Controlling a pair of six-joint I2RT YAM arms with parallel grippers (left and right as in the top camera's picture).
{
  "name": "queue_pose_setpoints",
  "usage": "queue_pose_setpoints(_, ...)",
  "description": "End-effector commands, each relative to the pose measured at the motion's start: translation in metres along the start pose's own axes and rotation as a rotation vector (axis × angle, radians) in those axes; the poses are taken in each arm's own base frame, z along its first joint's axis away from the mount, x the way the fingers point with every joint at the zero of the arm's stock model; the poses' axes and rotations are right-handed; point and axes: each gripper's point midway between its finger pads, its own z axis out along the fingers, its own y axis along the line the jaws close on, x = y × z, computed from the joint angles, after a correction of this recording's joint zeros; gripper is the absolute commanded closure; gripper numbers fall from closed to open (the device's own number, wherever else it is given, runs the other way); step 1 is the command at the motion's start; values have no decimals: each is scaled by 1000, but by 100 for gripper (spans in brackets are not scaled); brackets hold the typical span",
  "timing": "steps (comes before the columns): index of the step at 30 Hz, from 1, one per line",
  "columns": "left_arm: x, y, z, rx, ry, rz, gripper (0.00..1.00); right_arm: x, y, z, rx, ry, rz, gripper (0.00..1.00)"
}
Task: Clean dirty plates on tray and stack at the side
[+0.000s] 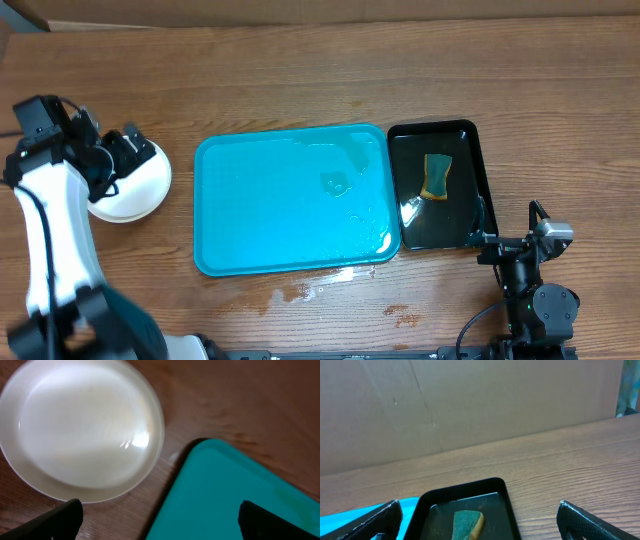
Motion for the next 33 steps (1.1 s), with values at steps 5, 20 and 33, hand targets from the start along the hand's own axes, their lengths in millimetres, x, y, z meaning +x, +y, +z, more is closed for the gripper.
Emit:
queue_pose_setpoints(5,1,-77,-120,149,-307,202,0,3,1,0,-9,0,4,0)
queue_pose_setpoints(20,119,-120,-263,405,-541,523,0,3,1,0,-8,1,4,0)
queue_pose_setpoints(33,175,-72,-225,353,-497,509,0,3,1,0,-8,1,4,0)
